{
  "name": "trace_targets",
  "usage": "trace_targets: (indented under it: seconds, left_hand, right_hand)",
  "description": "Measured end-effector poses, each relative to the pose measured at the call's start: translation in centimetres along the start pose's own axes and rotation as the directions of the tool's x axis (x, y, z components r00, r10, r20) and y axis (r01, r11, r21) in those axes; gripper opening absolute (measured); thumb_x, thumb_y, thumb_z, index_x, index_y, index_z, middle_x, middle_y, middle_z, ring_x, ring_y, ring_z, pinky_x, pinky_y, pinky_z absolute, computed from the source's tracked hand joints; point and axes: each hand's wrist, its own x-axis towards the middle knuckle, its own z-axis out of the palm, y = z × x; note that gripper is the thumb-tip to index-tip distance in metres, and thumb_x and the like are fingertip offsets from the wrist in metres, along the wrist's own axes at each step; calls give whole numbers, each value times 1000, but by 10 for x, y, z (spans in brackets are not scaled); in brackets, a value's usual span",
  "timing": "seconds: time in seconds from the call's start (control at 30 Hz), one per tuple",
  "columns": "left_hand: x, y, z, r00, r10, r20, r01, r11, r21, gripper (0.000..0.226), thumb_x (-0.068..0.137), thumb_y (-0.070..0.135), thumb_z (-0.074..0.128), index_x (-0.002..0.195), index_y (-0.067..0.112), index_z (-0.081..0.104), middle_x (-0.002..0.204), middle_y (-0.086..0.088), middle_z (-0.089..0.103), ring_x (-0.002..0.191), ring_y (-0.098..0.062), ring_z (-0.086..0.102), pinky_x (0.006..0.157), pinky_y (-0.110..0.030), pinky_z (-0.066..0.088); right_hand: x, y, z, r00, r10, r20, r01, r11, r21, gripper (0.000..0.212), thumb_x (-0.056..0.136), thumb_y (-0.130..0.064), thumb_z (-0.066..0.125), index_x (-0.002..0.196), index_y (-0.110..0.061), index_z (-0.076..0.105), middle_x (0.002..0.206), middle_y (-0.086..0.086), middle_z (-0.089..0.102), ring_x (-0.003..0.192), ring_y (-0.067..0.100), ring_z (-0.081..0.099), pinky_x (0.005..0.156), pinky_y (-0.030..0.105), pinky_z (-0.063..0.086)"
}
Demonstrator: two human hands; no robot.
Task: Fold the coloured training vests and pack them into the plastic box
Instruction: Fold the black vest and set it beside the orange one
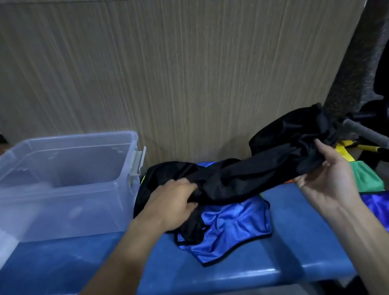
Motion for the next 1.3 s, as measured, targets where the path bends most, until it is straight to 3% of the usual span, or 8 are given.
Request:
trace_targets:
  seconds: [0.1,0.2,0.33,0.47,0.63,1.0,1.2,1.3]
  left_hand:
    - [2,-1,-15,993,-25,-112,-42,828,-560,21,90,37,64,99,19,68,101,5,74,101,-17,69,88,-38,54]
    - [-2,21,-36,996,-83,-41,-17,272,-962,40,87,31,70,103,-6,69,98,-12,73,93,-24,66,86,-40,51]
    - [-6,45,-57,991,-133,34,17,-127,-992,42,98,26,60,121,-10,64,116,-23,70,104,-34,66,91,-38,56]
    - [2,54,-59,984,-125,129,88,-294,-952,50,104,35,48,139,0,56,135,-22,62,131,-37,55,114,-50,41]
    - [7,51,-56,989,-83,125,99,-270,-958,54,107,44,36,140,6,56,136,-13,64,128,-27,60,110,-45,46]
    - [-10,56,-43,978,20,206,140,672,-727,39,86,53,73,88,15,67,74,4,65,68,-10,59,61,-27,48]
    - [-2,38,-55,923,-374,-91,-13,205,-979,4,95,7,65,93,7,69,73,2,72,65,-6,64,61,-17,50]
    - [-4,17,-65,789,-555,-264,-190,189,-963,11,99,11,63,98,13,73,90,0,77,83,-10,70,82,-24,56]
  right_hand:
    - [9,5,-13,995,-13,-101,-12,971,-238,14,99,-21,56,108,-17,67,92,7,70,76,16,70,79,34,59]
    - [8,17,-18,990,88,-110,-137,780,-611,12,96,-19,66,106,-14,60,86,8,59,70,18,60,78,42,63]
    - [-14,27,-5,977,59,203,142,529,-836,61,82,-42,76,138,-28,54,134,-9,61,115,3,64,95,24,55]
    - [-37,43,13,798,282,533,297,586,-754,92,76,-59,79,150,-20,44,149,-5,55,139,8,47,112,24,41]
    - [-40,60,20,932,110,345,201,636,-745,18,93,-11,71,110,-6,71,109,12,76,99,19,69,88,36,55]
    - [-34,51,26,995,96,39,-48,761,-647,30,103,-21,55,104,4,71,101,21,76,89,28,74,81,38,60]
    - [-24,33,20,993,102,-51,-107,675,-730,27,104,-28,52,100,-12,74,97,5,79,89,17,75,80,34,56]
    - [-13,23,6,989,11,-148,-119,663,-739,20,100,-24,55,98,-14,72,97,4,78,86,18,74,77,35,52]
